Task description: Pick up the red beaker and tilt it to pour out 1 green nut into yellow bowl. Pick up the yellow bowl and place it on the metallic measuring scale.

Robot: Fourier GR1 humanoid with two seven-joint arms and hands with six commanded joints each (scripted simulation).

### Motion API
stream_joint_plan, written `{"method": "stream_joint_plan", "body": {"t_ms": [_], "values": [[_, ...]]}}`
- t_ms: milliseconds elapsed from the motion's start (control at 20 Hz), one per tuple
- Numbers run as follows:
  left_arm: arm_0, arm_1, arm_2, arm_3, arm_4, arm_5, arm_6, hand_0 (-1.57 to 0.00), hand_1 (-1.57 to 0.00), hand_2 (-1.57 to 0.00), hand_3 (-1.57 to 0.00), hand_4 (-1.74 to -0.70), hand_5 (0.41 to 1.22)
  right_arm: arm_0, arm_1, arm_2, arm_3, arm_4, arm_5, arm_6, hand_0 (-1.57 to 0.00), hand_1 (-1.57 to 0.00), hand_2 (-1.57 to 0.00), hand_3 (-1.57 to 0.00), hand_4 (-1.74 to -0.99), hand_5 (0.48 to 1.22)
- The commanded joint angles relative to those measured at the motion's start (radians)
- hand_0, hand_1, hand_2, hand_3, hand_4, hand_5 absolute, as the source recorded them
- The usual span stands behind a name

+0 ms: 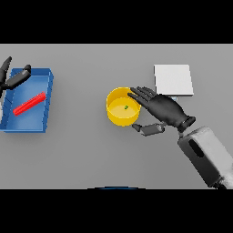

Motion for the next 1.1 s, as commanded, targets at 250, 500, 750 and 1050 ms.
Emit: {"method": "stream_joint_plan", "body": {"t_ms": [250, 500, 750, 1050], "values": [[0.005, 0.006, 0.003, -0.014, 0.01, -0.015, -0.013, 0.0, 0.0, 0.0, 0.0, -0.81, 0.695, -0.139, -0.003, 0.105, 0.138, 0.085, 0.069, -0.066, 0.0, 0.0, 0.0, 0.0, -1.154, 0.639], [0.01, 0.008, 0.006, -0.011, 0.007, -0.01, -0.005, 0.0, 0.0, 0.0, 0.0, -0.81, 0.696, -0.228, 0.022, 0.179, 0.243, 0.125, 0.138, -0.092, 0.0, 0.0, 0.0, 0.0, -1.161, 0.658], [0.006, 0.019, 0.009, -0.007, 0.007, -0.021, -0.015, 0.0, 0.0, 0.0, 0.0, -0.8, 0.703, -0.304, 0.052, 0.232, 0.34, 0.156, 0.195, -0.092, 0.0, 0.0, 0.0, 0.0, -1.174, 0.674], [-0.005, 0.022, 0.005, 0.018, -0.005, -0.024, -0.014, 0.0, 0.0, 0.0, 0.0, -0.79, 0.711, -0.341, 0.078, 0.248, 0.424, 0.165, 0.211, -0.091, 0.0, 0.0, 0.0, -0.02, -1.195, 0.708]]}}
